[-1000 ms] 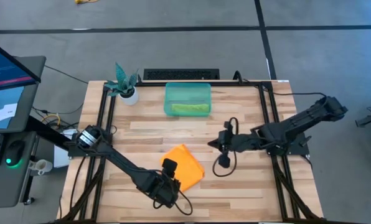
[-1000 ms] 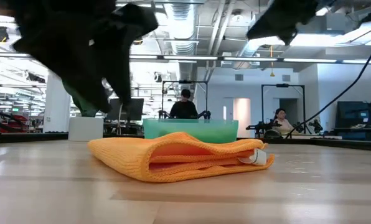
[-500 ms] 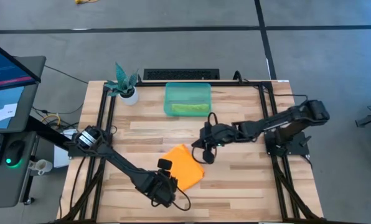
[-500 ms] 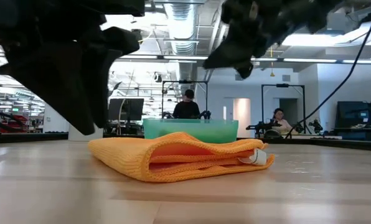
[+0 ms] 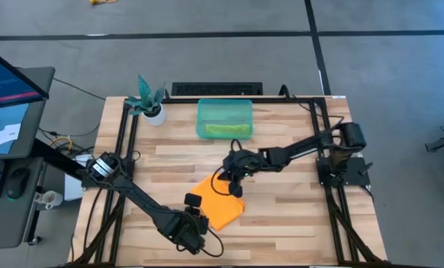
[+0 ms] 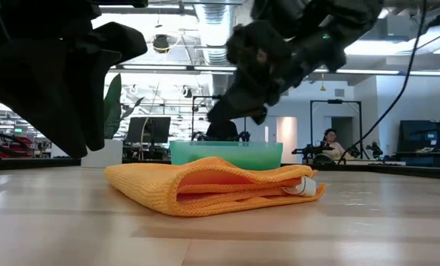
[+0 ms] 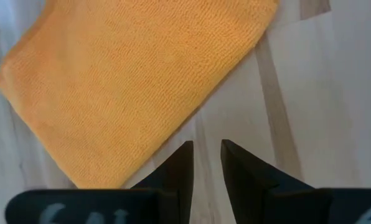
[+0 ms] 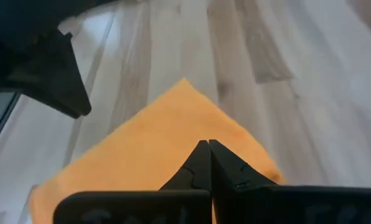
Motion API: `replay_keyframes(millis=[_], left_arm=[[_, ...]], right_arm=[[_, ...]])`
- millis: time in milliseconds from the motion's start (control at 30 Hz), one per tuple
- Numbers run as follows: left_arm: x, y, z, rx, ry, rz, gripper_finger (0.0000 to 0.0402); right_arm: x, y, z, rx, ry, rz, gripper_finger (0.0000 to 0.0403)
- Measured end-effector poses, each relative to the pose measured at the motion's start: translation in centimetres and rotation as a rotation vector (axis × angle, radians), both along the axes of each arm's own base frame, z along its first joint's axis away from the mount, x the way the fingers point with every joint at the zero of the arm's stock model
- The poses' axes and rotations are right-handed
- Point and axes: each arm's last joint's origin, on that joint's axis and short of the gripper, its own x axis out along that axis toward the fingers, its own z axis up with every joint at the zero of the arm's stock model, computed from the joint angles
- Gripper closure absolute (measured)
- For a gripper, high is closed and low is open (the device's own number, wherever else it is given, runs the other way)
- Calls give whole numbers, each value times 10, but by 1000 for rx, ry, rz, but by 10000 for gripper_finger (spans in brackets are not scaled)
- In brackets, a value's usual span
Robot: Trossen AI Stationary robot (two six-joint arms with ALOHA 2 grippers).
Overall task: Roll microfiber towels into tight, uniform cylinder then place into a basket
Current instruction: Roll the orange towel
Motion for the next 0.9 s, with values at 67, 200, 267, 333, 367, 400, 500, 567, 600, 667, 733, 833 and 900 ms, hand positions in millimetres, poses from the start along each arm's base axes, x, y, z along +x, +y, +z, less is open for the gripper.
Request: replay_keyframes(millis=[67,200,267,333,367,400,500,567,600,667,733,833,900], left_arm=[[0,0,0,3,3,0,327],[-1,1,0,7,4,7,327],[-1,1,0,8,6,11,327],[-1,1,0,7,7,19,327],[-1,1,0,6,7,24,327],[-2,1,0,8,10,27,327],[-2,2,0,9,10,27,327],[-2,2,0,9,11,27,327],[-2,2,0,9,11,27,327],[-2,2,0,10,12,27,327],[-2,2,0,10,12,27,327],[-2,2,0,12,14,27,327],[-2,2,0,10,13,35,327]], right_arm=[[6,2,-5,1,14,18,391],[18,2,-14,16,54,44,390],[22,3,-21,3,73,54,390],[24,3,-26,-1,98,57,390],[24,2,-27,-3,108,56,390],[24,1,-27,-3,116,53,390],[23,-3,-28,-13,143,33,390],[22,-6,-29,-13,158,24,390],[22,-7,-29,-14,159,22,390],[21,-8,-30,-13,176,21,390],[21,-8,-34,-14,196,23,390],[19,-8,-43,-15,237,24,390],[20,-8,-46,-15,241,23,390]])
